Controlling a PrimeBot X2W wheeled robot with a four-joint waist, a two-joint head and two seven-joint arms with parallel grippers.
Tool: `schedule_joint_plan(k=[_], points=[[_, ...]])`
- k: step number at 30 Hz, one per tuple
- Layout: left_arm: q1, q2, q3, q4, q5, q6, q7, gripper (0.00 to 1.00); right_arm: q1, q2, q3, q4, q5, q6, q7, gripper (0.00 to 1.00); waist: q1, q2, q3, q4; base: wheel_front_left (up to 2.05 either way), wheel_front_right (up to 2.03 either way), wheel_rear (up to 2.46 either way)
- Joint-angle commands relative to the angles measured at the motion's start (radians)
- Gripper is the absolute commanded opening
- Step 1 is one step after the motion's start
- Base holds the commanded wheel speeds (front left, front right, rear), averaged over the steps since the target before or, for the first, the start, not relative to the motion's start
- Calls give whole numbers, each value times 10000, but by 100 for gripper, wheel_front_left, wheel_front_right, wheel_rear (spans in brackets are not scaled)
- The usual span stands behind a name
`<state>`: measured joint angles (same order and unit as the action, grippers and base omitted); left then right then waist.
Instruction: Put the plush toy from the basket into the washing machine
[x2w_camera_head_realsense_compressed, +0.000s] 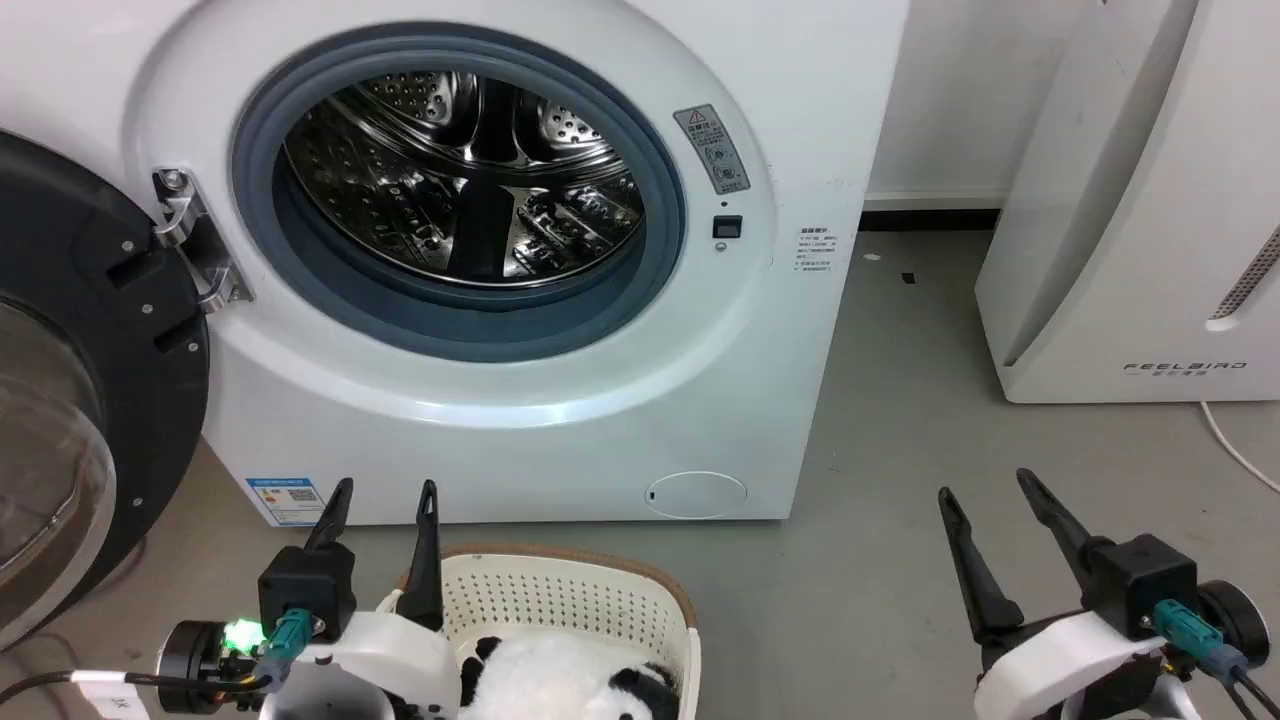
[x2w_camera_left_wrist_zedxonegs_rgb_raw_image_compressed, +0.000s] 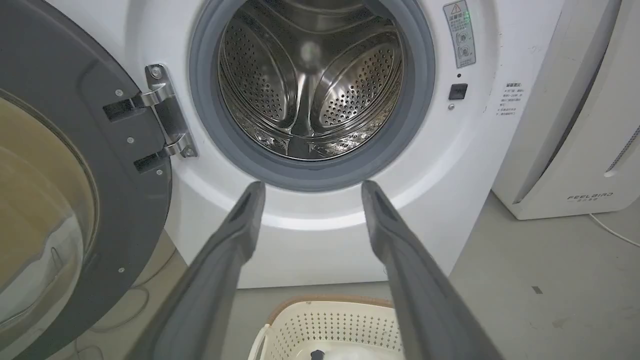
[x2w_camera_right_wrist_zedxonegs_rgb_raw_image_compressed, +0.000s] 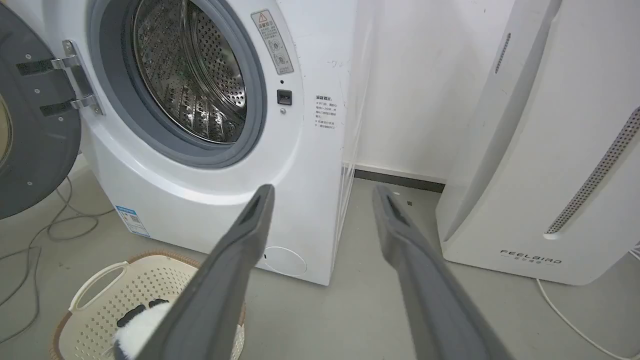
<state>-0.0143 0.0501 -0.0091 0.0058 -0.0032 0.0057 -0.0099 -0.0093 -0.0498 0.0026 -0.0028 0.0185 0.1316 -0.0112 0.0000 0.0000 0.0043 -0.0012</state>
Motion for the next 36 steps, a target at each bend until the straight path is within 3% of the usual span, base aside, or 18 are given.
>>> schedule_joint_plan(k=[1,19,36], points=[[51,0,-12,29,-91,17,-97,100,19,0,-7,-18,55,-1,-95,100,0,0,13,-2,0,0,0],[-255,8,-279,943,-367,-14,-515,100,-115,-1,-56,-222,35,-2,-511,100,0,0,641,-121,0,0,0],[-1300,129,-559,2832,-684,-260,-765,100,-430,-2,-42,-527,82,-3,-865,100,0,0,1721,-208,0,0,0]])
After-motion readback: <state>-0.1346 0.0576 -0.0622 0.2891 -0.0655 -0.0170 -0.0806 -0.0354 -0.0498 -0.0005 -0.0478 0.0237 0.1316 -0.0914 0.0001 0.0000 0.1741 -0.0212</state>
